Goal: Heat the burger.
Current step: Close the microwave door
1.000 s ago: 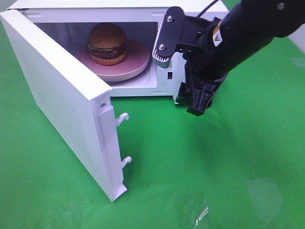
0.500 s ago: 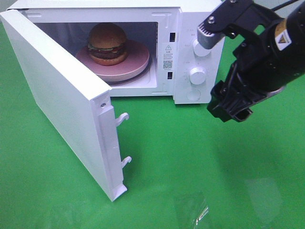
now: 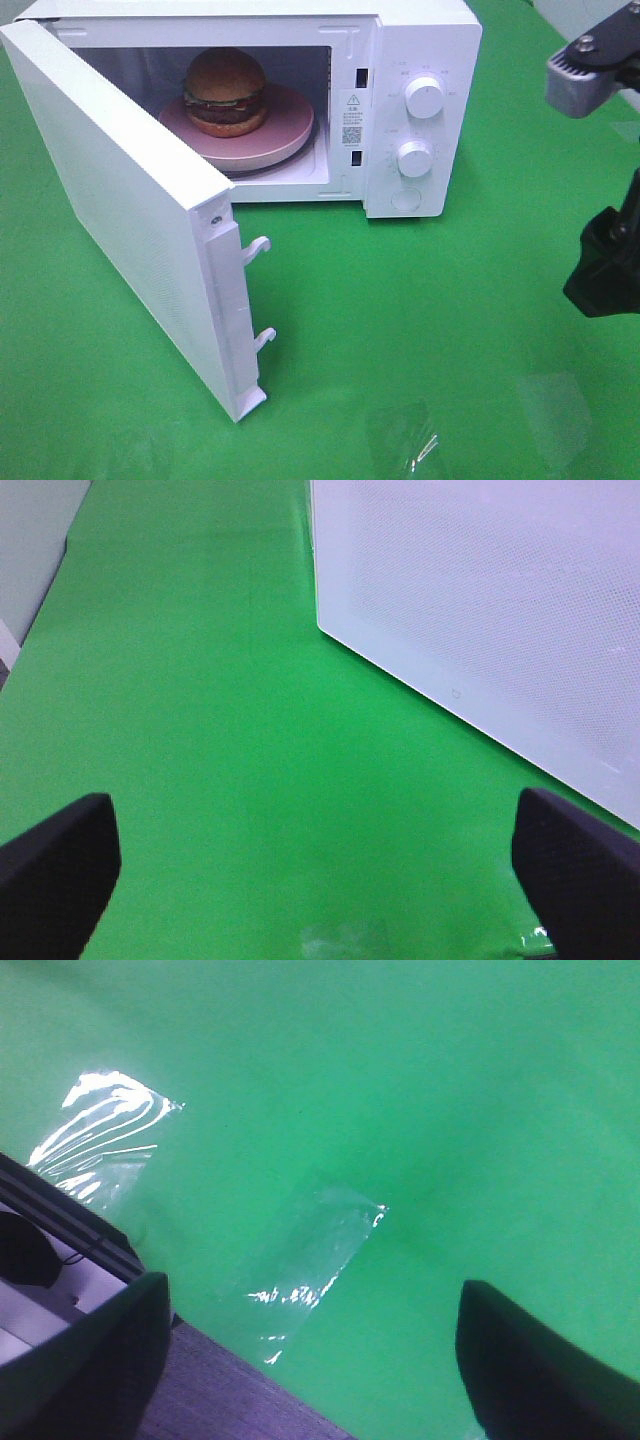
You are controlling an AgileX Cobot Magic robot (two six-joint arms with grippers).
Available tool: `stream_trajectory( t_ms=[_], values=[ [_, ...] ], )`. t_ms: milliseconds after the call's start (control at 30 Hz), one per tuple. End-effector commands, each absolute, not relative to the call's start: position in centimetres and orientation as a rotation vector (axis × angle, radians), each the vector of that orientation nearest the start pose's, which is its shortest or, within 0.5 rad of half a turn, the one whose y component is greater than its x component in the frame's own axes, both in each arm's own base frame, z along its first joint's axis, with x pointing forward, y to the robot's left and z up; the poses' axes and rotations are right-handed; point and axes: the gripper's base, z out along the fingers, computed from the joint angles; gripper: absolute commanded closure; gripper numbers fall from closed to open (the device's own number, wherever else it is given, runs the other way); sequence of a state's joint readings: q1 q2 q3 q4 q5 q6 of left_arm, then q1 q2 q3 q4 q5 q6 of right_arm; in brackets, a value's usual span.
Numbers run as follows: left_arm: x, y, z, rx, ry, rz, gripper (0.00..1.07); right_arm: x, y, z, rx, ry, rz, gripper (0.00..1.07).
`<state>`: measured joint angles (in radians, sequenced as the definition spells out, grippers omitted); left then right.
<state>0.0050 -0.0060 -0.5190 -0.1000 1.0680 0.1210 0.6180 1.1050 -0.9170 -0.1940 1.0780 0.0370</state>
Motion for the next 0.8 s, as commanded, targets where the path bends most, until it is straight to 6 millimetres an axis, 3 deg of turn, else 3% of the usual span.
stream_trajectory(
  t_ms=[33,100,267,367,533,633,800],
  values=[
    [-1.1,-0.8,28.1,0.130,2.008,-0.047,0.07,15.7,9.4,31.3,-0.817,2.574,-0.037,0.31],
    [-1.1,-0.8,28.1,0.130,2.008,-0.047,0.07,14.2,8.4,32.6,-0.785,2.523,-0.008,0.31],
    [-1.1,-0.8,28.1,0.130,2.008,-0.047,0.07,12.4,7.0,32.8,-0.757,2.465,0.019,0.31],
    [-1.1,-0.8,28.1,0.130,2.008,-0.047,0.07,10.5,5.7,31.9,-0.717,2.449,0.041,0.31],
    [-1.1,-0.8,28.1,0.130,2.008,-0.047,0.07,9.2,4.2,30.6,-0.631,2.461,0.034,0.31],
    [-1.1,-0.8,28.1,0.130,2.008,-0.047,0.07,7.9,2.2,30.1,-0.471,2.432,0.005,0.31],
    [-1.1,-0.8,28.1,0.130,2.008,-0.047,0.07,6.0,0.8,30.0,-0.321,2.347,0.002,0.31]
  ],
)
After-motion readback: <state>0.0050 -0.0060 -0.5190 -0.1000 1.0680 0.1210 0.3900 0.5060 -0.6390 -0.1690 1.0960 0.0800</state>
